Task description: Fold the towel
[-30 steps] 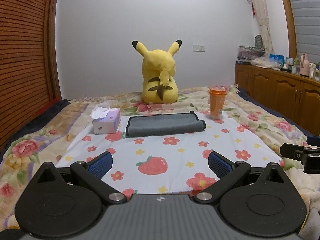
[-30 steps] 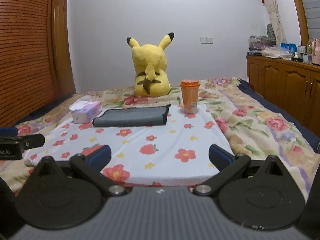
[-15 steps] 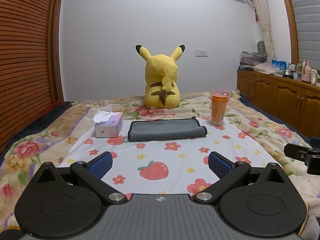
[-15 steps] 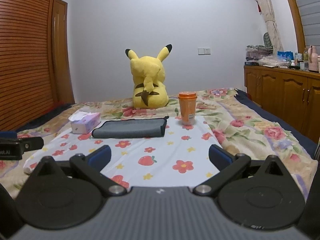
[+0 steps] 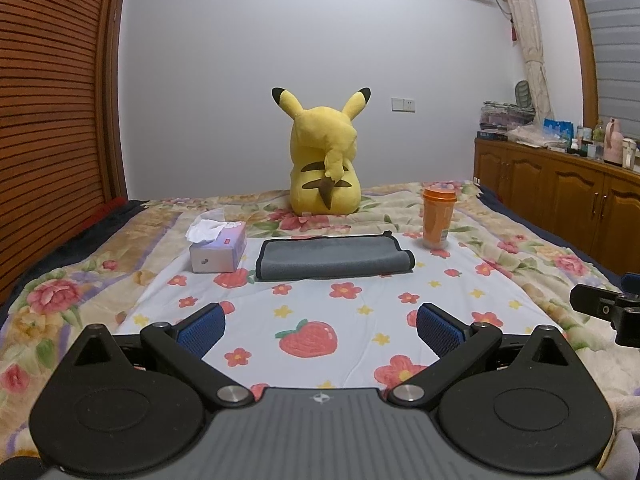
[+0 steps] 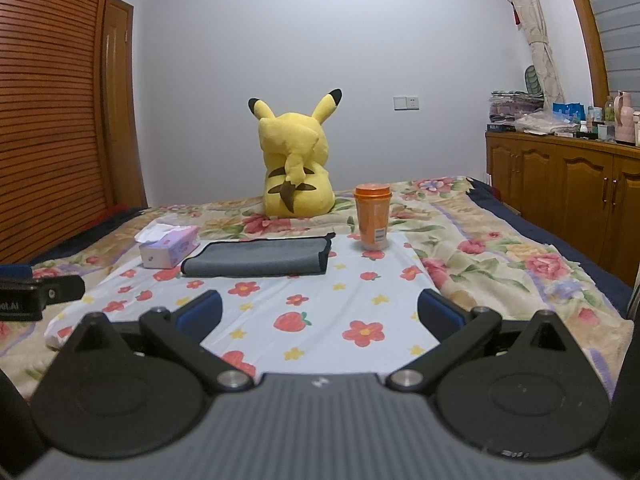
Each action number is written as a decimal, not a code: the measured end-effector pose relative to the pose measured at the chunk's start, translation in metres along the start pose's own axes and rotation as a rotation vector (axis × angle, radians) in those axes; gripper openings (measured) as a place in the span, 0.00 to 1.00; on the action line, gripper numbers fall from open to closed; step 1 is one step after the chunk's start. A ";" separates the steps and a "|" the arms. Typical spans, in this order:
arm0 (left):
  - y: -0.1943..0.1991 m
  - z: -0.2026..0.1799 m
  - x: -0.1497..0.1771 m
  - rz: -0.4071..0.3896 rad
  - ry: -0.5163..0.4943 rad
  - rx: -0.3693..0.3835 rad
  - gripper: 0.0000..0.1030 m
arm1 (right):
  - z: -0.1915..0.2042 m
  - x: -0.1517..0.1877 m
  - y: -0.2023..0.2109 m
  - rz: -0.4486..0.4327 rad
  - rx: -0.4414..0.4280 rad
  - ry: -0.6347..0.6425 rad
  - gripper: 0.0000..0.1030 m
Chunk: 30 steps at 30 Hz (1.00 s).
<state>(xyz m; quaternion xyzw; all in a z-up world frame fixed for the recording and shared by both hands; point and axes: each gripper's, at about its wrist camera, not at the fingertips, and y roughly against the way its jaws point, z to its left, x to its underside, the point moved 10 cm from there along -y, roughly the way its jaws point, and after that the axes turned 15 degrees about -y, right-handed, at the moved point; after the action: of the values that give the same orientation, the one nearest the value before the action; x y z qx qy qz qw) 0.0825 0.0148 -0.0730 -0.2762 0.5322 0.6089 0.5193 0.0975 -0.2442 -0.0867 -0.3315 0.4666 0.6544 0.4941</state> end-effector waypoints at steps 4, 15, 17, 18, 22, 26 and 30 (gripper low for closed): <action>0.000 0.000 0.000 -0.001 0.000 0.001 1.00 | -0.001 -0.001 0.000 -0.001 0.001 0.000 1.00; 0.000 0.000 0.001 0.001 -0.004 0.000 1.00 | -0.005 -0.002 0.000 0.001 0.001 -0.001 1.00; 0.000 0.000 0.001 0.000 -0.006 -0.001 1.00 | -0.004 -0.001 0.000 0.001 0.001 0.000 1.00; 0.000 0.000 0.001 0.000 -0.006 -0.002 1.00 | -0.005 -0.001 0.000 0.001 0.002 0.000 1.00; 0.000 0.000 0.001 0.000 -0.007 -0.003 1.00 | -0.004 -0.001 0.000 0.001 0.001 0.001 1.00; 0.000 0.000 0.001 0.000 -0.008 -0.003 1.00 | -0.004 -0.001 0.000 0.001 0.001 0.001 1.00; 0.000 0.001 0.002 0.001 -0.005 -0.003 1.00 | -0.006 -0.002 0.001 0.001 0.002 0.000 1.00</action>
<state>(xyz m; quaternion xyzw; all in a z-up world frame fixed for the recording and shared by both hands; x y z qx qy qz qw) 0.0823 0.0163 -0.0742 -0.2754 0.5300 0.6107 0.5199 0.0972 -0.2506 -0.0873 -0.3307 0.4673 0.6542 0.4942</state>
